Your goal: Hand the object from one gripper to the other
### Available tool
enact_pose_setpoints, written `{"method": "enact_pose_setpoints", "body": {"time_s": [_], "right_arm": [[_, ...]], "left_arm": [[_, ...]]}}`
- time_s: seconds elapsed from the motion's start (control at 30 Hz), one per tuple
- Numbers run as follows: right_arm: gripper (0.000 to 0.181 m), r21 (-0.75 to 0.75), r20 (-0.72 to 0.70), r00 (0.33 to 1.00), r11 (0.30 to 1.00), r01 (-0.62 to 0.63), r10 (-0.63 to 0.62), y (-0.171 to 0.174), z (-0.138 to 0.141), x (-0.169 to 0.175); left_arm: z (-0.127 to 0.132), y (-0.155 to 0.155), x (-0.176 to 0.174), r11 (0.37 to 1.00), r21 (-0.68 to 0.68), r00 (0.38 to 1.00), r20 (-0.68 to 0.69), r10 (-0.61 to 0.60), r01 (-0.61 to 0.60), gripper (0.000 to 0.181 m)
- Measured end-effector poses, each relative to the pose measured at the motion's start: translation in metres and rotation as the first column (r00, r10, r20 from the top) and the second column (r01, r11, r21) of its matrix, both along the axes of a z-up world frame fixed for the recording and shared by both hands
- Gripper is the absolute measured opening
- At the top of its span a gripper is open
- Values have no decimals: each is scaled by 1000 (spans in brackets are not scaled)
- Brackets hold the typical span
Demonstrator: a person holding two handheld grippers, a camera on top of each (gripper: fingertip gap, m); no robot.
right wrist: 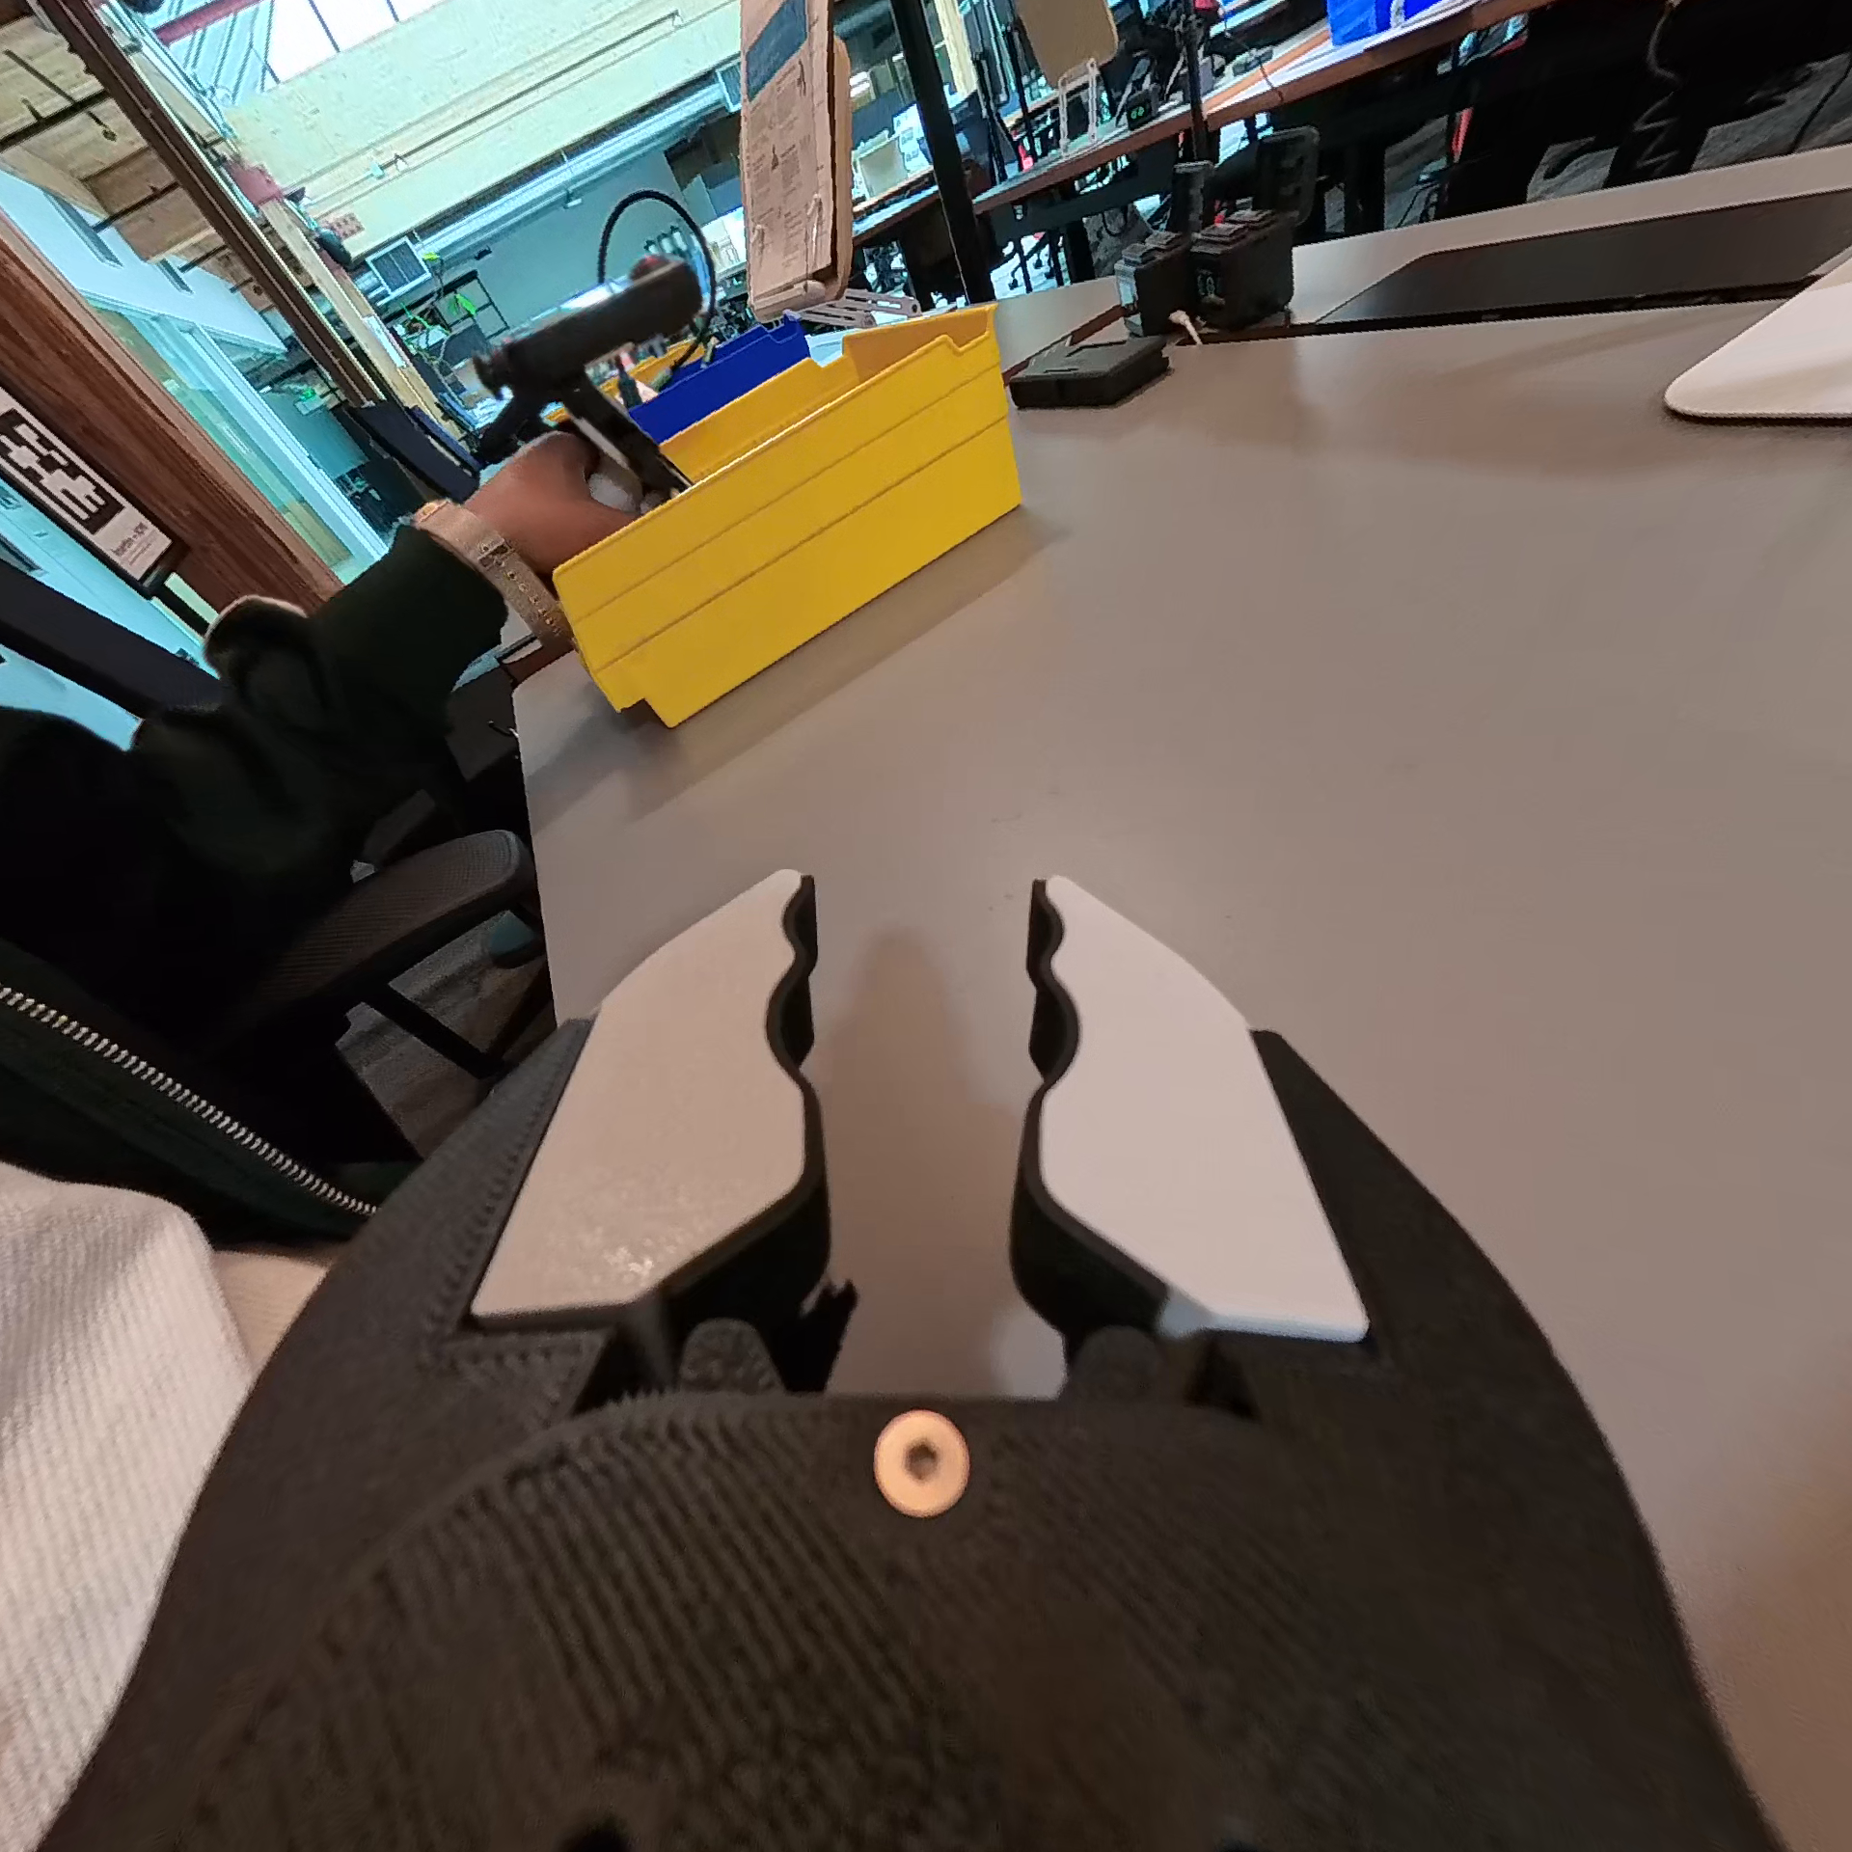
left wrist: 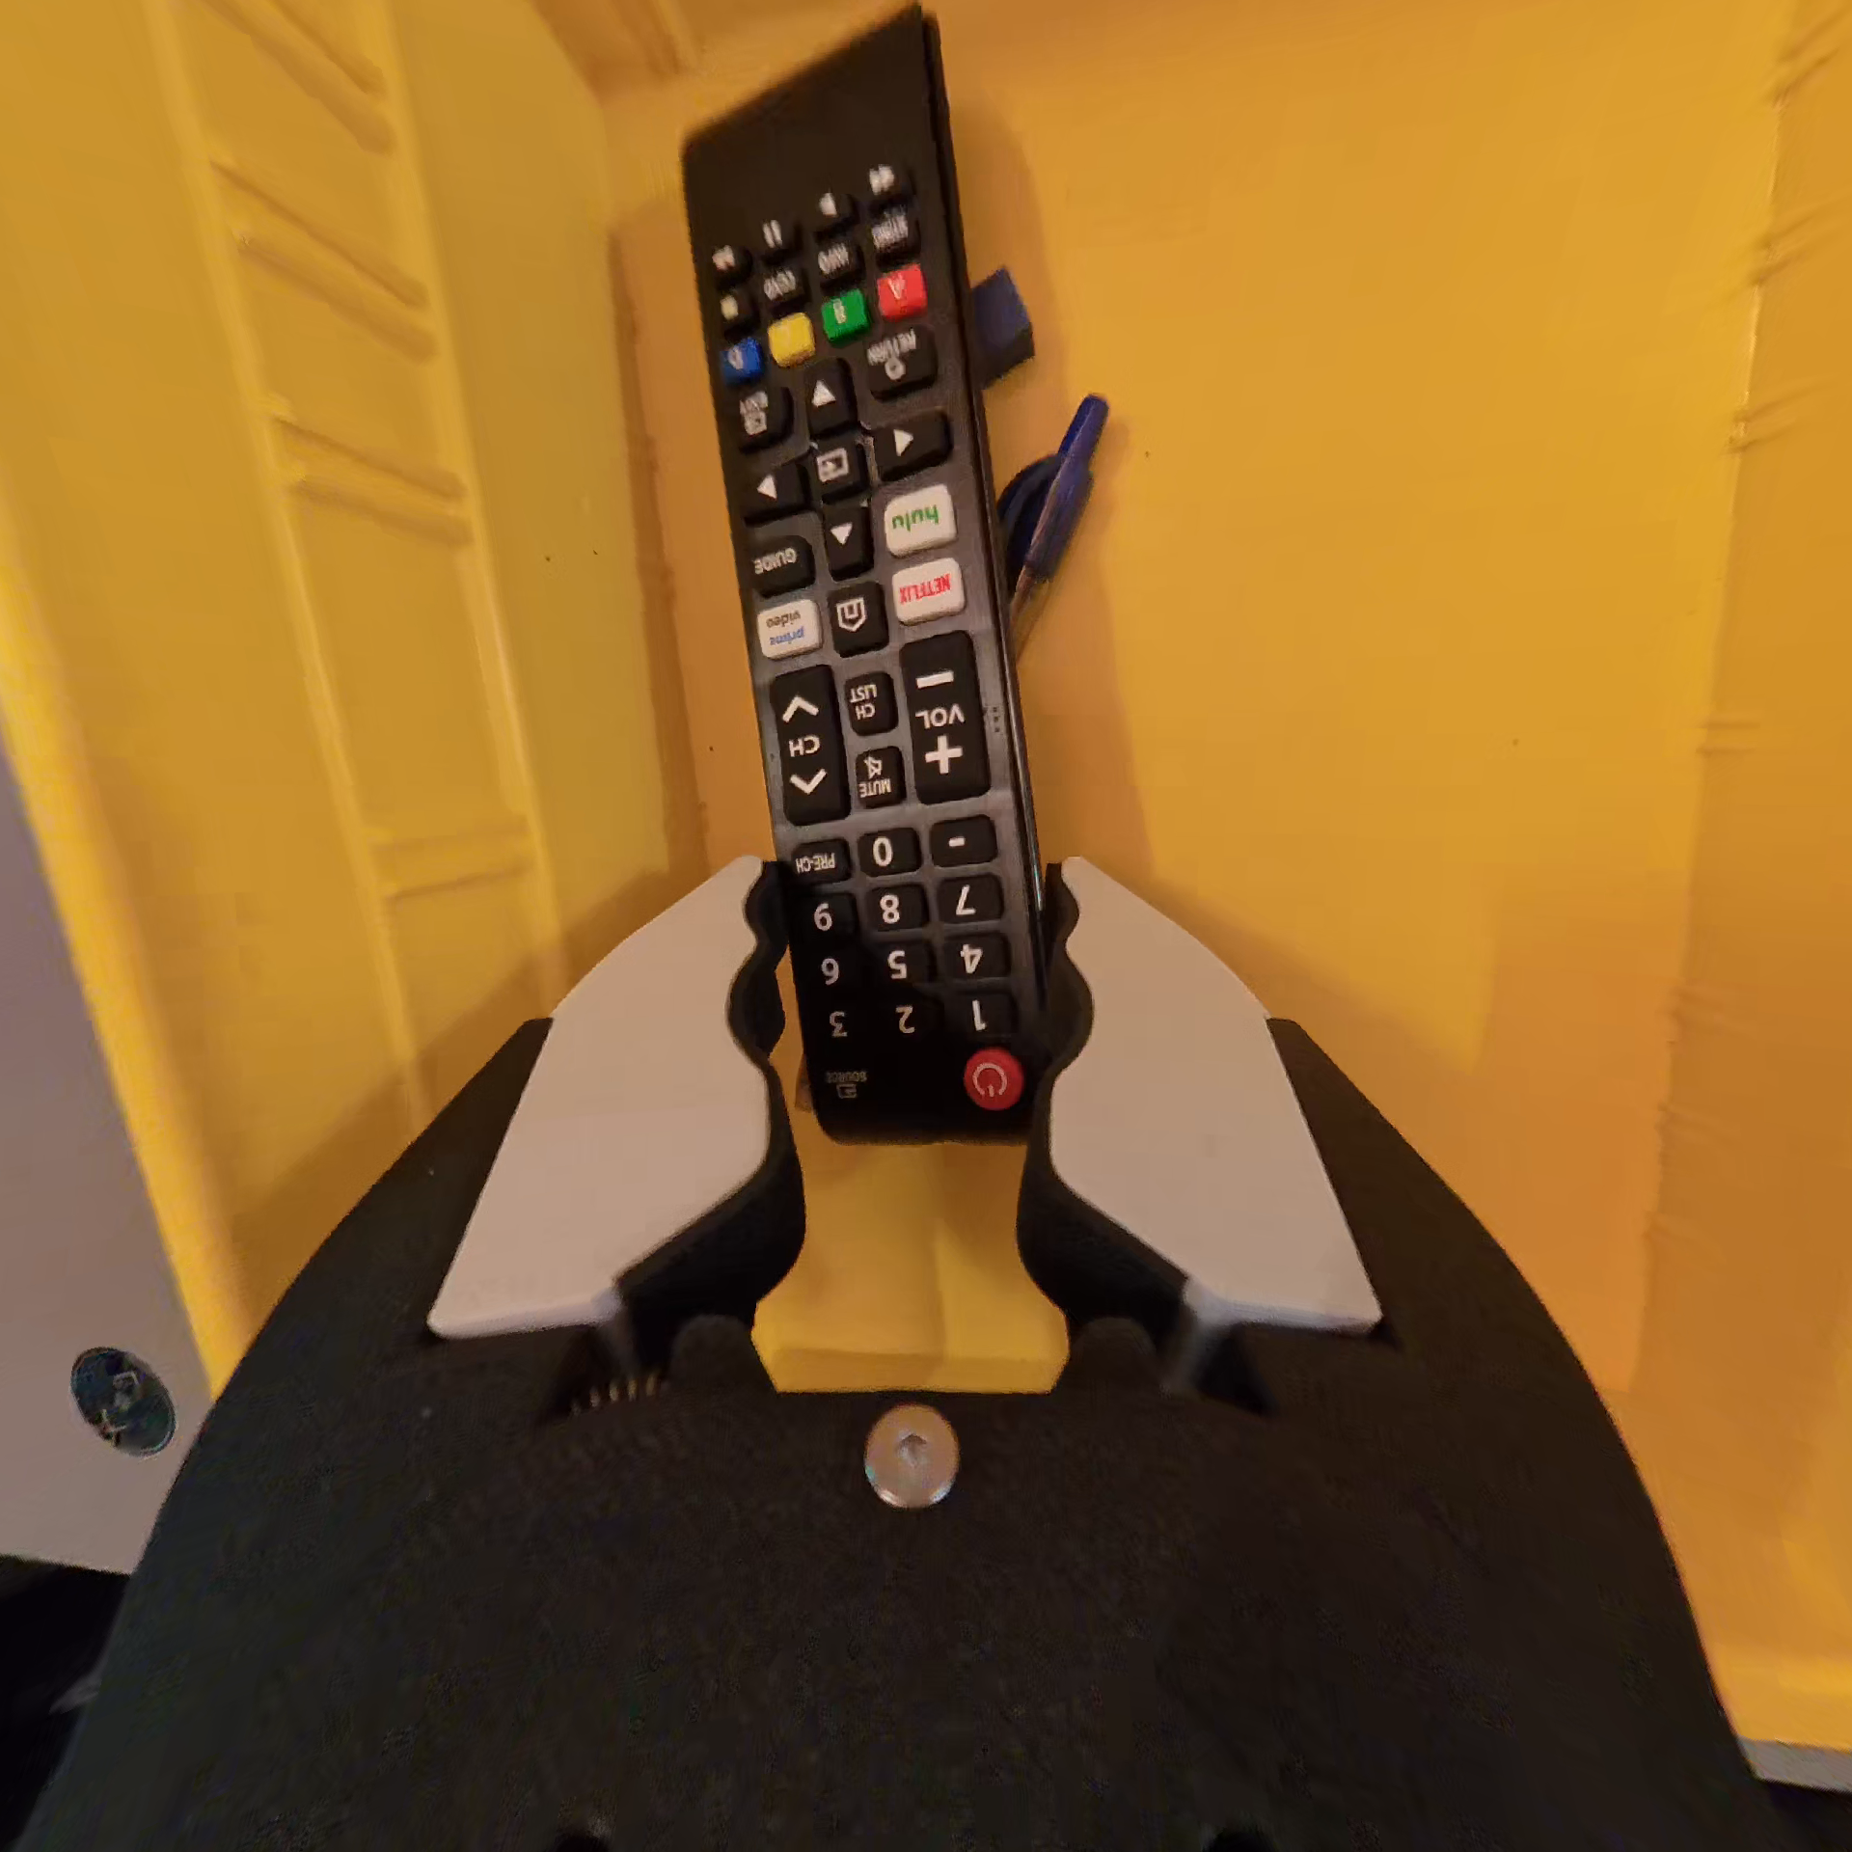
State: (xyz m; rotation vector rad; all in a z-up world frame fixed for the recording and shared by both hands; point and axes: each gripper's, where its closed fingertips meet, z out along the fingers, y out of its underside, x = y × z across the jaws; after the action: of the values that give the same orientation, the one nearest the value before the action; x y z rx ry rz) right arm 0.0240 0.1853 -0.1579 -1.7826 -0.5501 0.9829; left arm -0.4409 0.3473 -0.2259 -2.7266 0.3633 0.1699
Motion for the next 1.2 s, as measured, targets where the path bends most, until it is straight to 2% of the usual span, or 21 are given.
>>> {"method": "enact_pose_setpoints", "body": {"time_s": [0.2,0.37,0.5,0.6,0.73,0.93,1.07,1.2], "right_arm": [[41,-9,-10,1000,1000,3,-3,1,0,1],[40,-9,-10,1000,1000,3,-3,2,-1,0],[40,-6,-9,1000,1000,6,-6,2,-1,0],[40,-8,-10,1000,1000,6,-6,2,-1,1],[41,-9,-18,1000,1000,-6,6,1,0,-1],[43,23,-24,999,999,-26,27,-3,7,-4],[46,32,-83,996,999,-11,14,-1,16,1],[56,37,-149,988,998,55,-49,8,24,15]], "left_arm": [[43,4,-2,978,201,999,-24,-41,45,50],[62,-1,12,962,259,996,10,-89,83,50],[89,-2,25,920,371,991,-23,-129,129,49],[116,-6,48,871,448,978,-45,-201,200,49],[147,-17,97,816,490,946,-60,-318,306,49],[182,-38,191,679,559,849,-93,-519,476,50],[179,-58,259,571,574,754,-132,-643,587,50],[157,-87,332,429,602,634,-173,-754,674,50]]}}
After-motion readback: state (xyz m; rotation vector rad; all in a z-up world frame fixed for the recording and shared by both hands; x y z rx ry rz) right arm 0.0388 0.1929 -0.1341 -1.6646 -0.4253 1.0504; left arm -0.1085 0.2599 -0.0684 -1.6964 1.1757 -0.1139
